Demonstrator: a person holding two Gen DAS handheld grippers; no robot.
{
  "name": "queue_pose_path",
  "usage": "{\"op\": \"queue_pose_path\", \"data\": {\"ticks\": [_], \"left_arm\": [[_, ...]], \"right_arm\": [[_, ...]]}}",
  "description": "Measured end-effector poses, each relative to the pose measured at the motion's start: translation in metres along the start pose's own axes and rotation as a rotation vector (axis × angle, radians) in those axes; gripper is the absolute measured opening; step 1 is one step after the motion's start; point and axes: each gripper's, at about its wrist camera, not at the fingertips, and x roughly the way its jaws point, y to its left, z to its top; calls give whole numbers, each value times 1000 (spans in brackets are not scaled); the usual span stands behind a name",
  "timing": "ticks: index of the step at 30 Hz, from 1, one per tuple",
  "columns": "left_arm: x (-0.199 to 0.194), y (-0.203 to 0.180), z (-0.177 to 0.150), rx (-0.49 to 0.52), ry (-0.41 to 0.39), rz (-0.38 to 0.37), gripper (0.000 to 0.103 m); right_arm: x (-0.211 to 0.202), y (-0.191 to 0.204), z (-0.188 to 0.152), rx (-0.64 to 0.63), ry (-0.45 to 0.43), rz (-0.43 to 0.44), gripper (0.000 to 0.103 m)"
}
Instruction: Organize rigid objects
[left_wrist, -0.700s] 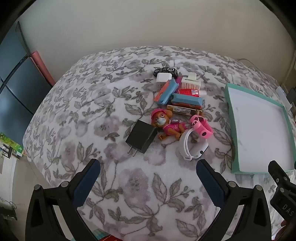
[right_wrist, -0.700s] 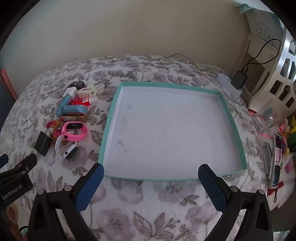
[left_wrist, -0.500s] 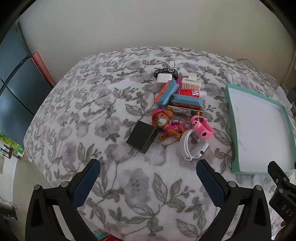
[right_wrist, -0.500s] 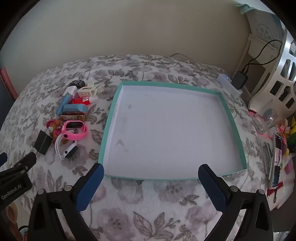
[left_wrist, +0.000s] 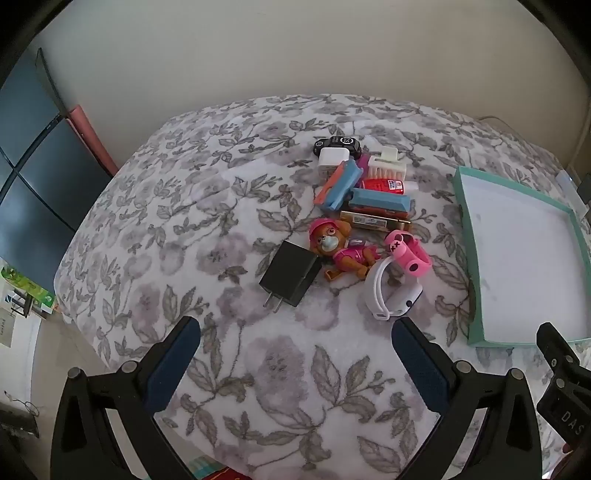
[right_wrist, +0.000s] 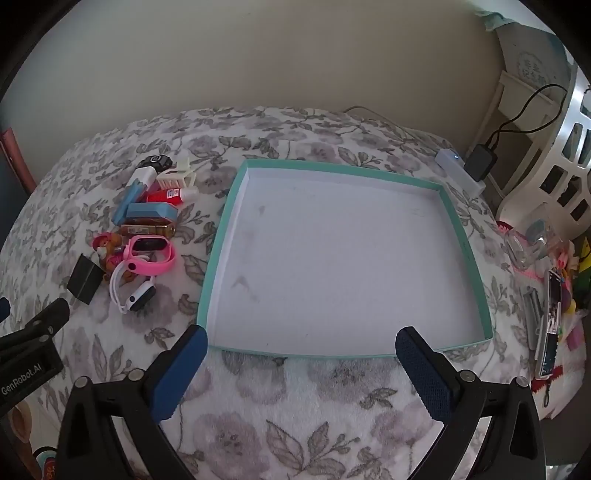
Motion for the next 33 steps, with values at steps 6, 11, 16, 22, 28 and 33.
{"op": "queue_pose_path", "data": {"ticks": [6, 11, 16, 22, 28, 33], "left_arm": [[0, 1, 0, 0, 1, 3, 103], [0, 1, 0, 0, 1, 4, 103], [1, 2, 0, 1, 2, 5, 103], [1, 3, 0, 3, 3, 10, 103], [0, 3, 0, 3, 3, 11, 103], [0, 2, 0, 3, 3, 12, 103]], "right_arm": [[-1, 1, 0, -2, 1, -1, 103], [0, 3, -3, -2, 3, -1, 103], [1, 4, -2, -8, 7, -2, 103], [2, 3, -2, -13, 9, -5, 103], [2, 4, -2, -15, 10, -7, 103], [3, 5, -2, -20, 12, -8, 103]]}}
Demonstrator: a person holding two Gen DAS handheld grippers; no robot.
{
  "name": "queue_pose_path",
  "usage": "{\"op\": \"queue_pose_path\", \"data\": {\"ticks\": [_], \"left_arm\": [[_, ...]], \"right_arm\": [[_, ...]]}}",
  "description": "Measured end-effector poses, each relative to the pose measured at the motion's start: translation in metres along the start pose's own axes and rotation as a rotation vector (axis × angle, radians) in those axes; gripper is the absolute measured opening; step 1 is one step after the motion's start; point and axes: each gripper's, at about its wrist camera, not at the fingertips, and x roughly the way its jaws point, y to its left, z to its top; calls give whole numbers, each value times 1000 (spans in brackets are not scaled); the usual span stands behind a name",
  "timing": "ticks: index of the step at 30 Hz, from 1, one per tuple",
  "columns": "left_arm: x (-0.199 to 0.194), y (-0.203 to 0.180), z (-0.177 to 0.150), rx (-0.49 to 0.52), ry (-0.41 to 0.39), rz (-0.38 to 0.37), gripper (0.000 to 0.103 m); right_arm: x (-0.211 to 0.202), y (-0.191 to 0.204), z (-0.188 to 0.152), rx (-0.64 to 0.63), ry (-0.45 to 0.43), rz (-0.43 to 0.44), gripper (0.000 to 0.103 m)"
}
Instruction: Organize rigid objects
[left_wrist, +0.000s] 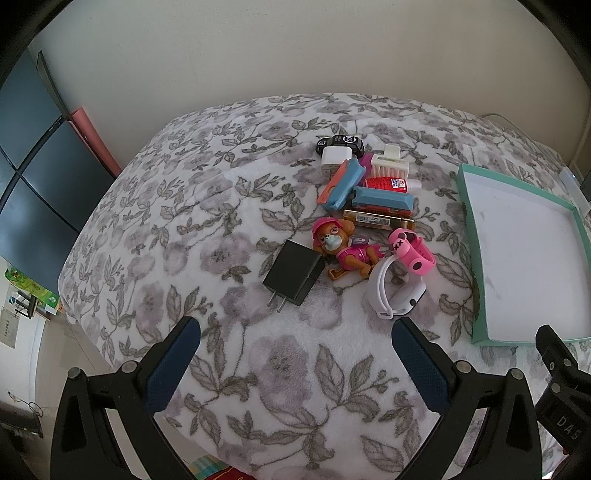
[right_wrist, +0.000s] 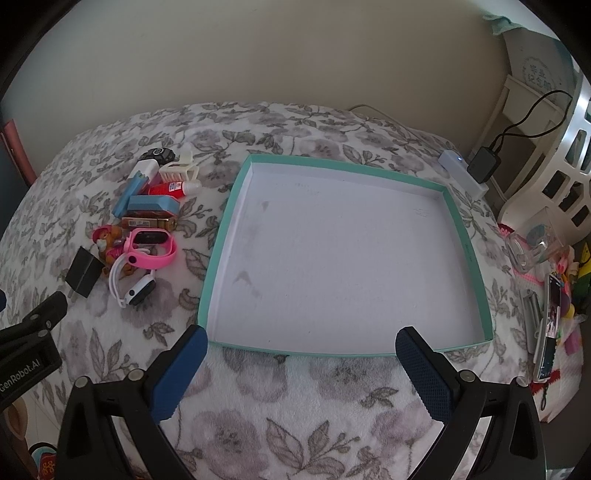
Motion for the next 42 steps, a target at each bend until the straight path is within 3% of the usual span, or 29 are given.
{"op": "queue_pose_path", "data": {"ticks": [32, 42], "left_arm": [[0, -1, 0, 0, 1, 1, 103], [3, -1, -2, -1, 7, -35, 103]], "right_arm": [[2, 2, 0, -8, 5, -5, 103], [1, 2, -3, -14, 8, -1, 103]]}}
